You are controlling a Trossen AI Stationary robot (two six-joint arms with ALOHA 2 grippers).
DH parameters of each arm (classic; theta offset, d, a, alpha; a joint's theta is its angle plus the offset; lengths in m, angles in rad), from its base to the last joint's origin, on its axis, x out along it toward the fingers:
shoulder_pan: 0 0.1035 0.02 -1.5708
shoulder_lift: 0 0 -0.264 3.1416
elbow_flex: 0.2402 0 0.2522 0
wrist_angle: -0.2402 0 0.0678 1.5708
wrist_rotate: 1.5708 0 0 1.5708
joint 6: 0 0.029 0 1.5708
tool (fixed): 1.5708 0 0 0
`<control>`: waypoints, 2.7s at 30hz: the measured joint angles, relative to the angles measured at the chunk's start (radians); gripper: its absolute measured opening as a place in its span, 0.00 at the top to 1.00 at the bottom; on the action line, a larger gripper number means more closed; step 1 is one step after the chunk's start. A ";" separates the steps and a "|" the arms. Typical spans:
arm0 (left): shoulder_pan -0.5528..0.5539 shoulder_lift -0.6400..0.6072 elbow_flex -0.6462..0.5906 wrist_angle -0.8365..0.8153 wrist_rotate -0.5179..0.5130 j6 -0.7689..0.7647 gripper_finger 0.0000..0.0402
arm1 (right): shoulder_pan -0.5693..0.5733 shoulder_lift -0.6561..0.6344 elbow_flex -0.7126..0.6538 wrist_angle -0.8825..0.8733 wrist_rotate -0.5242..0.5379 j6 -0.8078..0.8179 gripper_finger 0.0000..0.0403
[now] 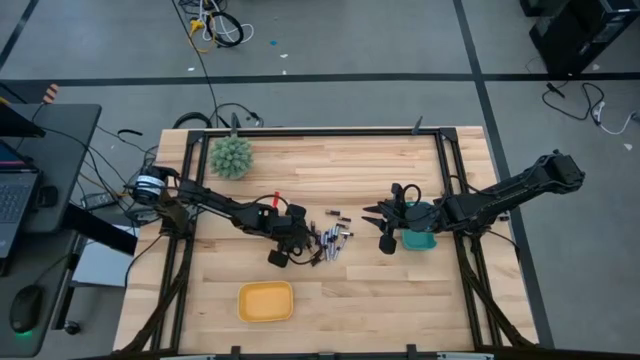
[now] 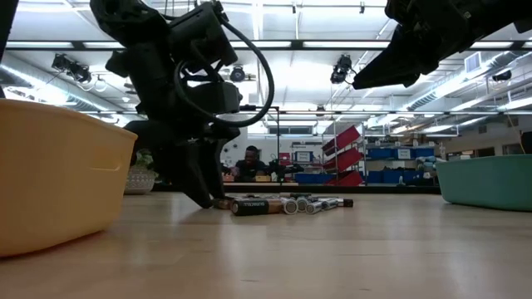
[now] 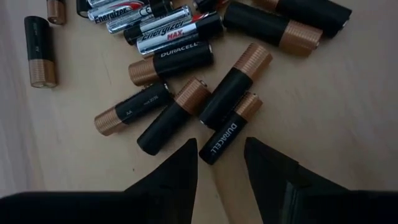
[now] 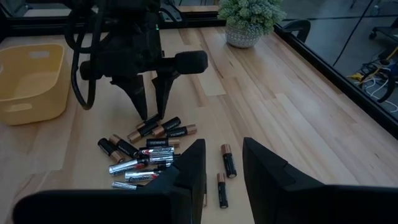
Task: Sort batteries
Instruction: Put the black battery into the yellow bin
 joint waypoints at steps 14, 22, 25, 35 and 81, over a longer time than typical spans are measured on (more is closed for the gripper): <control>0.000 0.001 0.001 -0.014 0.002 -0.002 0.66 | 0.000 0.000 0.000 0.000 0.000 0.000 0.77; 0.000 0.001 0.002 -0.036 -0.003 -0.032 0.66 | 0.000 0.000 0.000 0.000 0.000 0.001 0.77; -0.001 0.001 0.002 -0.038 -0.004 -0.035 0.66 | 0.000 0.000 0.000 0.000 0.000 0.001 0.78; 0.000 0.001 0.001 -0.043 0.006 -0.035 0.66 | 0.000 0.000 0.000 0.000 0.000 0.001 0.78; -0.001 -0.001 0.000 -0.079 0.054 -0.104 0.66 | 0.000 0.001 0.000 0.000 0.000 0.000 0.78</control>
